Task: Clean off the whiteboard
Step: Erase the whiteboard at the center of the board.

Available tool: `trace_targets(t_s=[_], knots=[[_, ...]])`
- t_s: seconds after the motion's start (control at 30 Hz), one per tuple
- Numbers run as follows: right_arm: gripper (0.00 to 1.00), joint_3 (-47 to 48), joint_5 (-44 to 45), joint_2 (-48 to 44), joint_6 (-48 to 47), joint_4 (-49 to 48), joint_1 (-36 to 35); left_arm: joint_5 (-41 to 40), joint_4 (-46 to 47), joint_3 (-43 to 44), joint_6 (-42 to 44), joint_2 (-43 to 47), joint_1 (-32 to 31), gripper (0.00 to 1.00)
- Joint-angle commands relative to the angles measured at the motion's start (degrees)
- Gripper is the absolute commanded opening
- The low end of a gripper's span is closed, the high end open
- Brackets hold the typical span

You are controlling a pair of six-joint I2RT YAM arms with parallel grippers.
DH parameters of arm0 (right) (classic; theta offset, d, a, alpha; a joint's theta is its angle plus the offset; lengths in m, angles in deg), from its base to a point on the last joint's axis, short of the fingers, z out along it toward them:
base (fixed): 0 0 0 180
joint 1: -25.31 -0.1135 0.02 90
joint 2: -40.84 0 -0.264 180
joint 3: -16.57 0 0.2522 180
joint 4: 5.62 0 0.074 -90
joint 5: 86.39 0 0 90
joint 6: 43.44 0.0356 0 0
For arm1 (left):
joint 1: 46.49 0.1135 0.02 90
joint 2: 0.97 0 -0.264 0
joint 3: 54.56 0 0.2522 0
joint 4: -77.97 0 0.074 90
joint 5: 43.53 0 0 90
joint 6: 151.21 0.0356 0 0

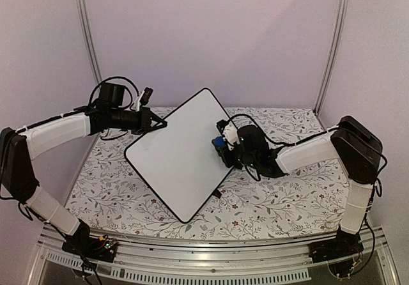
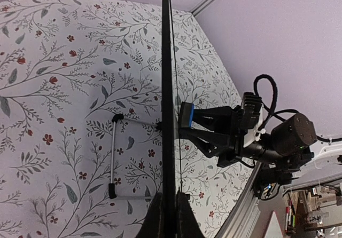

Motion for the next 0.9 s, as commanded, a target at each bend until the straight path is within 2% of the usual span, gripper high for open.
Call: trace_targets(t_s=[0.0, 0.27, 0.7, 0.87], knots=[[0.33, 5.81, 0.13, 0.99, -1.99, 2.91, 0.77, 0.21, 1.34, -0.7, 3.56, -0.46, -0.36, 0.0], [0.33, 11.73, -0.54, 3.24, -4.08, 4.81, 1.98, 0.02, 1.24, -0.62, 3.71, -0.29, -0.3, 0.0], [0.33, -0.04, -1.3, 1.23, 0.35, 2.19, 2.0, 0.39, 1.36, -0.63, 3.56, -0.44, -0.3, 0.0], [0.33, -0.04, -1.24, 1.13, 0.78, 1.94, 2.0, 0.27, 1.39, -0.7, 3.53, -0.54, -0.31, 0.0]])
